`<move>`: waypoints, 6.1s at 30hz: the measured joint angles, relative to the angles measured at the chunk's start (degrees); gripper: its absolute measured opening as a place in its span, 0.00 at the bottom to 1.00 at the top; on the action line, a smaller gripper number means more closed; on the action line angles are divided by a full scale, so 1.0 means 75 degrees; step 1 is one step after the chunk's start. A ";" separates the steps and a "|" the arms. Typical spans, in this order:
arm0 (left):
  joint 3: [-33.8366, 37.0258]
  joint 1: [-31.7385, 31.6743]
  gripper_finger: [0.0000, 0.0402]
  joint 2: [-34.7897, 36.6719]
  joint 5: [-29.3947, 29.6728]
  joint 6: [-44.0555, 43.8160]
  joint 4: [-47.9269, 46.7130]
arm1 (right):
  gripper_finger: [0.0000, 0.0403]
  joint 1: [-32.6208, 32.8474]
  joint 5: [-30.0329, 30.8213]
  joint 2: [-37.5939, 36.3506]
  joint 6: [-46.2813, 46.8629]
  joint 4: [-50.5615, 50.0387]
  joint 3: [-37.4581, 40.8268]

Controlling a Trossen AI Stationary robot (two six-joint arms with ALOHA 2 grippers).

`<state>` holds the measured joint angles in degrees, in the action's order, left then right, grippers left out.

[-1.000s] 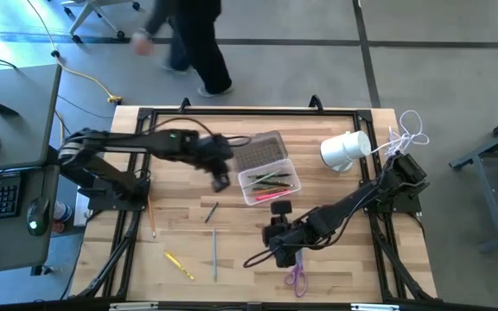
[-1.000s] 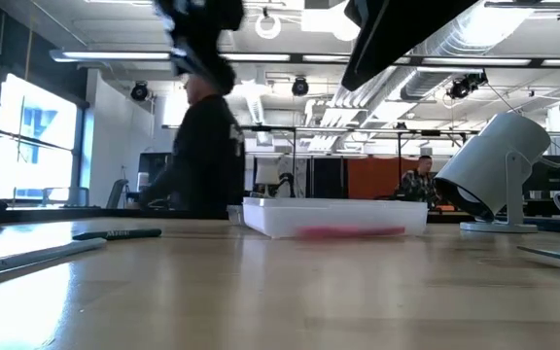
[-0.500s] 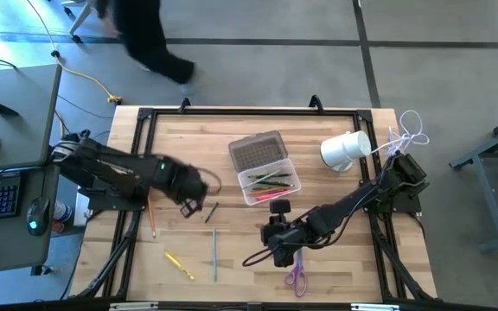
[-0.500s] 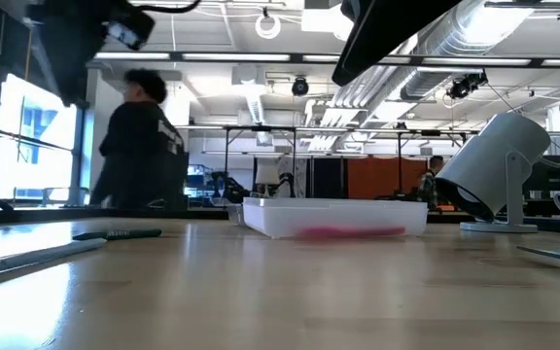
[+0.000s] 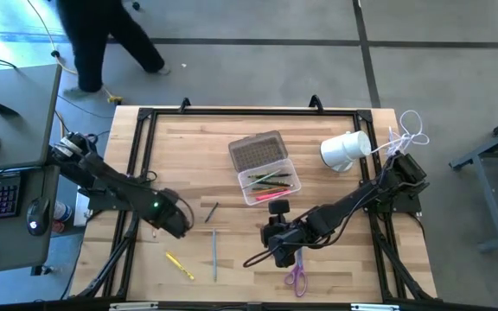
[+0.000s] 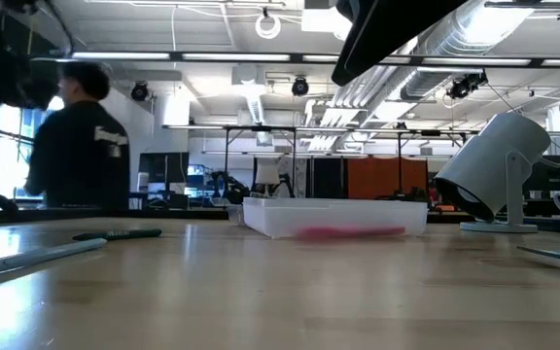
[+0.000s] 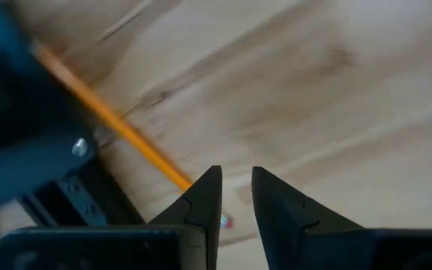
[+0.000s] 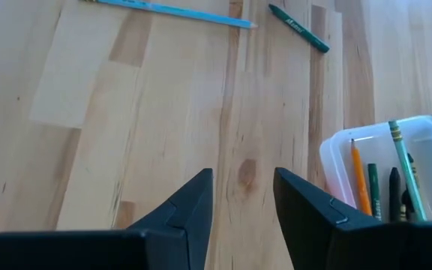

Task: Pick & place school supplies into a supply box
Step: Put the orange pencil into the gray supply box

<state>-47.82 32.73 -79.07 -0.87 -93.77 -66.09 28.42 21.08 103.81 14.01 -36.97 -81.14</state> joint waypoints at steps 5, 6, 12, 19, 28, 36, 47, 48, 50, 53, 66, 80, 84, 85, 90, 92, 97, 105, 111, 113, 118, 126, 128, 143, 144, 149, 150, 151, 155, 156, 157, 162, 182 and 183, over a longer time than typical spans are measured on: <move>0.0724 0.0302 0.28 0.0000 -0.0081 -0.1728 0.0176 | 0.31 0.0002 -0.0002 0.0000 -0.0074 0.0017 0.0000; 0.0846 0.0345 0.28 -0.0003 -0.0152 -0.1939 0.0186 | 0.31 0.0003 -0.0001 0.0000 -0.0074 0.0017 0.0000; 0.1396 0.0460 0.28 0.0000 -0.0789 -0.2540 0.0259 | 0.31 0.0002 -0.0003 0.0000 -0.0074 0.0012 0.0000; 0.1724 0.0444 0.28 0.0000 -0.0744 -0.2694 0.0874 | 0.31 0.0001 -0.0002 0.0003 -0.0074 0.0171 0.0000; 0.2184 0.0444 0.28 0.0032 -0.0546 -0.2672 0.1509 | 0.31 0.0003 -0.0003 0.0003 -0.0074 0.0221 0.0000; 0.1887 0.0458 0.20 -0.0002 0.0680 -0.2266 0.1788 | 0.31 -0.0055 0.0003 0.0003 -0.0074 0.0221 0.0000; 0.1849 0.0139 0.16 -0.0178 0.5372 -0.0827 0.3496 | 0.31 -0.0055 0.0024 0.0006 -0.0135 0.0283 0.0000; 0.1849 0.0002 0.17 -0.0249 0.5583 -0.0624 0.3570 | 0.31 -0.0055 0.0029 0.0006 -0.0135 0.0286 0.0000; 0.1849 -0.0341 0.19 -0.0408 0.5856 -0.0286 0.3736 | 0.31 -0.0055 0.0029 0.0006 -0.0135 0.0289 0.0000; 0.1849 -0.0884 0.21 -0.0780 0.5958 0.0530 0.4269 | 0.31 -0.0055 0.0029 0.0006 -0.0135 0.0343 0.0000; 0.1837 -0.2459 0.22 -0.1711 0.5602 0.3894 0.7985 | 0.31 -0.0055 -0.0024 0.0006 -0.0167 0.0501 0.0003; 0.1831 -0.3212 0.22 -0.1763 0.6203 0.5266 0.9288 | 0.31 -0.0052 -0.0029 0.0006 -0.0157 0.0516 0.0003; 0.1847 -0.3385 0.22 -0.2173 0.6001 0.5268 0.9607 | 0.31 -0.0052 -0.0029 0.0006 -0.0159 0.0510 0.0003; 0.1827 -0.3420 0.22 -0.2349 0.5940 0.5271 0.9864 | 0.31 -0.0052 -0.0029 0.0006 -0.0159 0.0513 0.0003; 0.1805 -0.3488 0.22 -0.3251 0.6228 0.5309 1.0675 | 0.31 -0.0052 -0.0032 0.0006 -0.0156 0.0500 0.0003; 0.1796 -0.3514 0.24 -0.3461 0.6295 0.5326 1.0829 | 0.31 -0.0052 -0.0035 0.0006 -0.0164 0.0511 0.0003; 0.1782 -0.3512 0.35 -0.3751 0.6297 0.5320 1.0879 | 0.31 -0.0051 -0.0030 0.0006 -0.0211 0.0510 0.0003; 0.1805 -0.3505 0.49 -0.3835 0.6373 0.5308 1.0939 | 0.31 -0.0052 -0.0032 0.0006 -0.0200 0.0513 0.0003; 0.1820 -0.3511 0.45 -0.3850 0.6437 0.5433 1.1008 | 0.31 -0.0049 -0.0032 0.0006 -0.0202 0.0513 0.0003; 0.1820 -0.3553 0.44 -0.3853 0.6489 0.5431 1.0988 | 0.31 -0.0047 -0.0030 0.0006 -0.0190 0.0510 0.0003; 0.1812 -0.3856 0.40 -0.4111 0.6420 0.5434 1.1173 | 0.31 -0.0047 -0.0030 0.0006 -0.0147 0.0508 0.0003; 0.1796 -0.3958 0.28 -0.4789 0.7008 0.5297 1.1973 | 0.31 -0.0035 -0.0032 0.0006 -0.0135 0.0510 0.0003; 0.1796 -0.3966 0.24 -0.4800 0.7008 0.5289 1.1969 | 0.31 -0.0035 -0.0032 0.0006 -0.0135 0.0505 0.0003; 0.1856 -0.3957 0.10 -0.3552 0.6176 0.6132 1.1245 | 0.31 -0.0035 -0.0067 0.0006 -0.0135 0.0491 0.0003; 0.1875 -0.3938 0.10 -0.3341 0.6163 0.6240 1.1033 | 0.31 -0.0035 -0.0080 0.0006 -0.0135 0.0479 0.0003; 0.1881 -0.3931 0.10 -0.2005 0.6332 0.6504 1.0057 | 0.31 -0.0034 -0.0332 0.0006 -0.0132 0.0500 0.0003; 0.1881 -0.3931 0.10 -0.1708 0.6391 0.6629 0.9985 | 0.31 -0.0033 -0.0343 0.0006 -0.0132 0.0501 0.0003; 0.1873 -0.3925 0.10 -0.1442 0.6387 0.6804 1.0000 | 0.31 -0.0033 -0.0338 0.0006 -0.0132 0.0504 0.0003; 0.1860 -0.3734 0.10 -0.0453 0.6110 0.7837 1.0592 | 0.31 -0.0034 -0.0329 0.0006 -0.0132 0.0510 0.0003; 0.1856 -0.3675 0.10 -0.0282 0.5905 0.8232 1.0916 | 0.31 -0.0035 -0.0329 0.0006 -0.0132 0.0512 0.0003; 0.1851 -0.3637 0.10 -0.0184 0.5550 0.8678 1.1264 | 0.31 -0.0035 -0.0323 0.0006 -0.0132 0.0514 0.0003; 0.1771 -0.3613 0.10 -0.0476 0.3741 0.9506 1.2734 | 0.31 -0.0032 -0.0319 0.0006 -0.0132 0.0513 0.0003; -0.3453 -0.4698 0.14 -0.4833 0.2228 0.9679 0.9831 | 0.31 -0.0026 -0.0416 0.0006 -0.0135 0.0479 0.0003; -0.3651 -0.4725 0.14 -0.5002 0.2194 0.9673 0.9774 | 0.31 -0.0019 -0.0455 0.0006 -0.0135 0.0481 0.0003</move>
<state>-75.20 -2.71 -116.58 15.58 -21.22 7.21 28.28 17.67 103.85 12.99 -33.36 -81.12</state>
